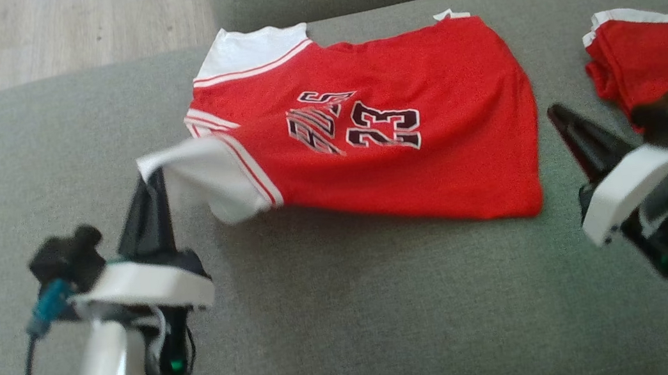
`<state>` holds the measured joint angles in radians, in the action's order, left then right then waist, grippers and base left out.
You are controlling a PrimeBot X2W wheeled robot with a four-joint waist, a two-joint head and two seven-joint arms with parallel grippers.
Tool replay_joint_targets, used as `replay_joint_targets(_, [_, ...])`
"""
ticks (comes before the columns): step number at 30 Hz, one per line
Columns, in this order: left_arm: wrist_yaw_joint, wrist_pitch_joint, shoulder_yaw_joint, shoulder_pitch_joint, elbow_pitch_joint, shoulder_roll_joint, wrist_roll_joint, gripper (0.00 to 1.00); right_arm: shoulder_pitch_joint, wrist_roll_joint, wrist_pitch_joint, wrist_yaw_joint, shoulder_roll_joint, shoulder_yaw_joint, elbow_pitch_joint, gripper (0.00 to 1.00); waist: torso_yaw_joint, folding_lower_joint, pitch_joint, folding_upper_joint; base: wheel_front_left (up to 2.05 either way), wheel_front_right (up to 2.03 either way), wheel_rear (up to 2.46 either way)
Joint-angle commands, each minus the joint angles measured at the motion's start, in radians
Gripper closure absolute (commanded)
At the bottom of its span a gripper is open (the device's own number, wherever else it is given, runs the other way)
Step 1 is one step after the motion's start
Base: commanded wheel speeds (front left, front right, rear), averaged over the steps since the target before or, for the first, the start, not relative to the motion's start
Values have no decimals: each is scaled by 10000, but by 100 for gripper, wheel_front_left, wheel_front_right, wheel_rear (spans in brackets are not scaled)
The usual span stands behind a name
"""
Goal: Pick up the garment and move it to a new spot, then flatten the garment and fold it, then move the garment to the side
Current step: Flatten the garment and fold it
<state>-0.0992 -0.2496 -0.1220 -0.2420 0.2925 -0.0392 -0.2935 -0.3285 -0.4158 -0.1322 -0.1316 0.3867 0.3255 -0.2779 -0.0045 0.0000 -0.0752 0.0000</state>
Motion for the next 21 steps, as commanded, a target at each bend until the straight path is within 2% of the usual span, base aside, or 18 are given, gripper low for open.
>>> replay_joint_targets(1, [-64, -122, 441, -812, -441, -161, -87, 100, -653, -149, -147, 9, 335, -35, 632, 100, -12, 0, 103, 0, 0, 0, 0])
replay_joint_targets(6, [-162, -122, 443, -1446, -208, -378, -154, 100, -728, -304, -801, 9, 445, -535, 929, 100, -1, 0, 374, 0, 0, 0, 0])
replay_joint_targets(7, [-170, -122, 421, -1491, -105, -404, -168, 100, -626, -260, -763, 9, 351, -690, 961, 66, -10, 0, 392, 0, 0, 0, 0])
replay_joint_targets(8, [-170, -114, 419, -1499, 23, -429, -180, 100, -490, -203, -687, 9, 225, -839, 980, 13, -21, 0, 403, 0, 0, 0, 0])
replay_joint_targets(9, [-158, -88, 416, -1468, 167, -448, -185, 100, -330, -141, -618, 9, 90, -967, 980, 0, -33, 0, 406, 0, 0, 0, 0])
replay_joint_targets(16, [16, -51, 468, -851, 1277, -633, -154, 100, 845, 241, 35, 9, -1157, -1874, 895, 0, -139, 0, 259, 0, 0, 0, 0])
replay_joint_targets(21, [190, -87, 697, -489, 2039, -700, -206, 100, 1365, 543, 428, 9, -1678, -2212, 749, 0, -138, 0, 144, 0, 0, 0, 0])
